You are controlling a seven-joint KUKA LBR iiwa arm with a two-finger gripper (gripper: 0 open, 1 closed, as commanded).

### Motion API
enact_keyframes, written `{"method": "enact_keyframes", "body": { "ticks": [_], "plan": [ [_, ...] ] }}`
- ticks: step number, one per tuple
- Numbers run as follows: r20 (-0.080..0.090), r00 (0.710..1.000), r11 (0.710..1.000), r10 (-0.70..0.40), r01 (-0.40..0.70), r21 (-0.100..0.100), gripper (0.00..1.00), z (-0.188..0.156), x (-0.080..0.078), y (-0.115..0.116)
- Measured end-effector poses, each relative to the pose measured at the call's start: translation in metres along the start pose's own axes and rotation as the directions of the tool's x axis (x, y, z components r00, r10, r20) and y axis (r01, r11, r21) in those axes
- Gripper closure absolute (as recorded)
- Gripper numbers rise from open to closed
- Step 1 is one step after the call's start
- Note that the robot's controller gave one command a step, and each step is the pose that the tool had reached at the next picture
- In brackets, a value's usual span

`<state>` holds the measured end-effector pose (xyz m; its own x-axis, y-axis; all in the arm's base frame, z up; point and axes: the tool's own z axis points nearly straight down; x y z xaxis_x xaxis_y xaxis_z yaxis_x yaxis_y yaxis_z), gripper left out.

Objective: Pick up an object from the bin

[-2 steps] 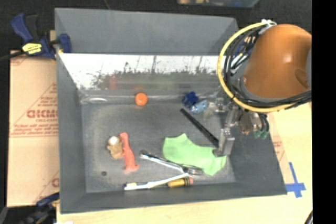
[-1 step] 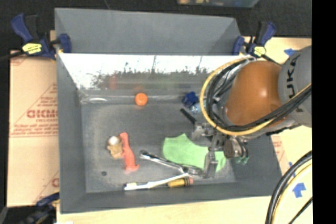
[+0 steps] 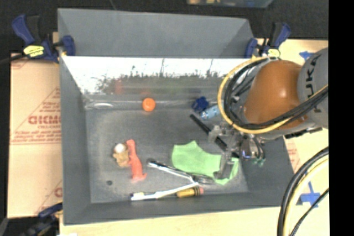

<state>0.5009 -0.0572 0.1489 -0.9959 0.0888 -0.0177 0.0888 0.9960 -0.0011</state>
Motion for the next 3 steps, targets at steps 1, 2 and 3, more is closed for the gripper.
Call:
{"method": "enact_keyframes", "body": {
  "ticks": [1, 2, 3],
  "plan": [
    [-0.016, 0.999, 0.999, 0.032, -0.032, -0.002, 0.0, 0.035, 0.003, 0.016],
    [0.001, 0.997, 0.997, 0.077, -0.077, 0.0, 0.0, 0.078, 0.016, 0.014],
    [0.005, 0.994, 0.994, 0.112, -0.112, -0.003, 1.0, 0.077, 0.014, 0.011]
  ]
}}
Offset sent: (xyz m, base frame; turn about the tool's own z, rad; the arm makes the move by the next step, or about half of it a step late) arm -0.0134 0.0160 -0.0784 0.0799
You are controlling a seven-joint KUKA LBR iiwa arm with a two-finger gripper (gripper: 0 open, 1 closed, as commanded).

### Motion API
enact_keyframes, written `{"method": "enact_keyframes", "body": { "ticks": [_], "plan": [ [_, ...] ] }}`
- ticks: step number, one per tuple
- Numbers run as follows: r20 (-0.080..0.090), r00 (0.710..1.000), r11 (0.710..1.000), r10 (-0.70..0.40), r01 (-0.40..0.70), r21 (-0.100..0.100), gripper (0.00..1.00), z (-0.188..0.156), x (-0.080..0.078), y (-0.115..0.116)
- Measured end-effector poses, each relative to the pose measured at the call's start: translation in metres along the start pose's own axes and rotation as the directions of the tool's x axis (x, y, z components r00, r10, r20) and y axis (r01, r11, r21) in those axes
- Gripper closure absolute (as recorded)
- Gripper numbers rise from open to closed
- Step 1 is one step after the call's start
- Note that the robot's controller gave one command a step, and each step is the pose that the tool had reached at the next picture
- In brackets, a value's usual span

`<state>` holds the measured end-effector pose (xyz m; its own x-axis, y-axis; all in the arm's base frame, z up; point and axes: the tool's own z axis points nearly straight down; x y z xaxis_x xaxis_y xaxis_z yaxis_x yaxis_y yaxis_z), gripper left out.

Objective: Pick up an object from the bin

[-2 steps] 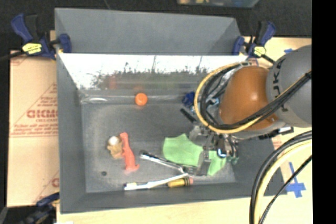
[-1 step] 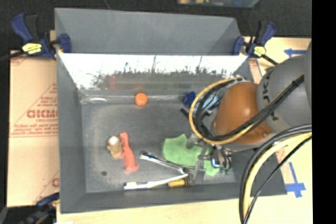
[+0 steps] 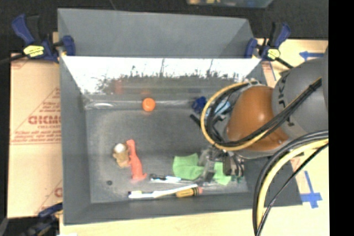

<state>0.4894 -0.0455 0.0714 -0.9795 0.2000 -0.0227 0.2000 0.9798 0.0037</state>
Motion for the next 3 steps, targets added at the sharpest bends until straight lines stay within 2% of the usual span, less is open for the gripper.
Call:
{"method": "enact_keyframes", "body": {
  "ticks": [1, 2, 3],
  "plan": [
    [0.0, 1.0, 1.0, -0.001, 0.001, 0.0, 1.0, 0.0, 0.0, 0.0],
    [-0.005, 1.0, 1.0, 0.004, -0.004, 0.001, 1.0, -0.091, -0.005, -0.01],
    [-0.004, 1.0, 1.0, 0.02, -0.02, 0.0, 1.0, -0.184, 0.006, 0.004]
  ]
}}
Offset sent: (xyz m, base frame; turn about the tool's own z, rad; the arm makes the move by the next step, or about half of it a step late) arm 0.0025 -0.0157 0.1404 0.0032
